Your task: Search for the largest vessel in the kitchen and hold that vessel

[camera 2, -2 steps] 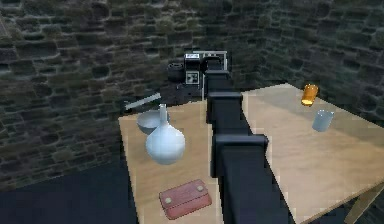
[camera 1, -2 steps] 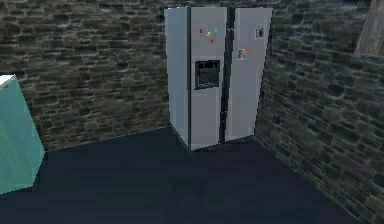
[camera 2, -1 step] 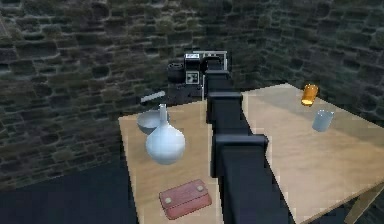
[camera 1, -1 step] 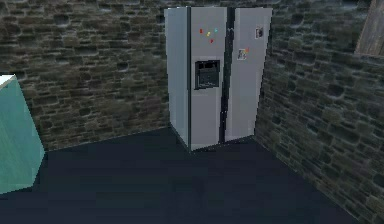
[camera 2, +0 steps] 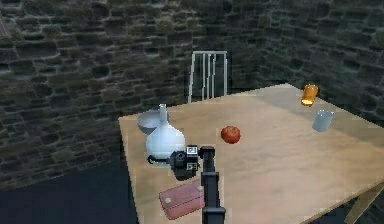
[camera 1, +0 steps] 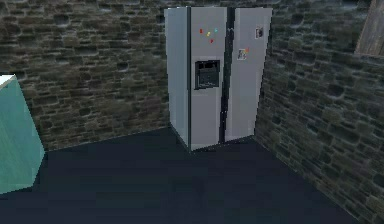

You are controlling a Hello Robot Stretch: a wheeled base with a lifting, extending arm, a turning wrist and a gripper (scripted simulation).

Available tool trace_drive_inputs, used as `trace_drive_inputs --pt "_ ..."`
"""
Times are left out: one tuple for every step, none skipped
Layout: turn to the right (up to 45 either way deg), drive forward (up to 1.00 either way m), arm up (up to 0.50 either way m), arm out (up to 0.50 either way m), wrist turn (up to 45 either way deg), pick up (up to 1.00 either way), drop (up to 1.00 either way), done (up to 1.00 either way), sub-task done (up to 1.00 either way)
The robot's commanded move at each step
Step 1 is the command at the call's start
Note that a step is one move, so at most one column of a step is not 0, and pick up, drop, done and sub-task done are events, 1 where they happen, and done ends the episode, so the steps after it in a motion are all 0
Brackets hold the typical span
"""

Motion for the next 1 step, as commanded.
trace_drive_inputs --pt "0.0 0.00 0.00 0.00 0.0 1.00 0.00 0.00 0.00"
